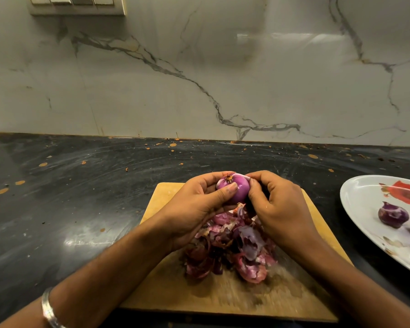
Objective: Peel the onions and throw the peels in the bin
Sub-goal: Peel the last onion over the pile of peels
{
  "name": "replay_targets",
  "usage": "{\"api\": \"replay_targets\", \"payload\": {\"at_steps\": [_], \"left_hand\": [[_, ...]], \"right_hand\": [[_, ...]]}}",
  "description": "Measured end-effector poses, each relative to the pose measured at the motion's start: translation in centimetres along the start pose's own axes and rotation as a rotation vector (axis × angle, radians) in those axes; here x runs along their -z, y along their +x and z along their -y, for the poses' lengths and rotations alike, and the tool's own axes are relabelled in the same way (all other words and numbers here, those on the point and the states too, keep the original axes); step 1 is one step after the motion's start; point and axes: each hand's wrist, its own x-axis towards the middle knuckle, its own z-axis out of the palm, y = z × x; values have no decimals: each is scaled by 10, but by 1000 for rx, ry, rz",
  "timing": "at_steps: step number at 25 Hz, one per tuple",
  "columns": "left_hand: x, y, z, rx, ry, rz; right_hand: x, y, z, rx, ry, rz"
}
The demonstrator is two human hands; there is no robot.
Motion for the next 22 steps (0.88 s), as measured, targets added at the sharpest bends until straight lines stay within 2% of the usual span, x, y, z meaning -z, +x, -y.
{"api": "replay_targets", "payload": {"at_steps": [3, 7, 11, 22], "left_hand": [[1, 1, 1, 5, -11, -39], [2, 2, 0, 16, -72, -46], [1, 2, 1, 17, -97, -30], [1, 2, 2, 11, -74, -5]], "right_hand": [[-2, 3, -2, -12, 27, 67], [-4, 6, -1, -84, 189, 176], [0, 5, -1, -161, 329, 188], [-3, 0, -3, -42, 40, 34]]}}
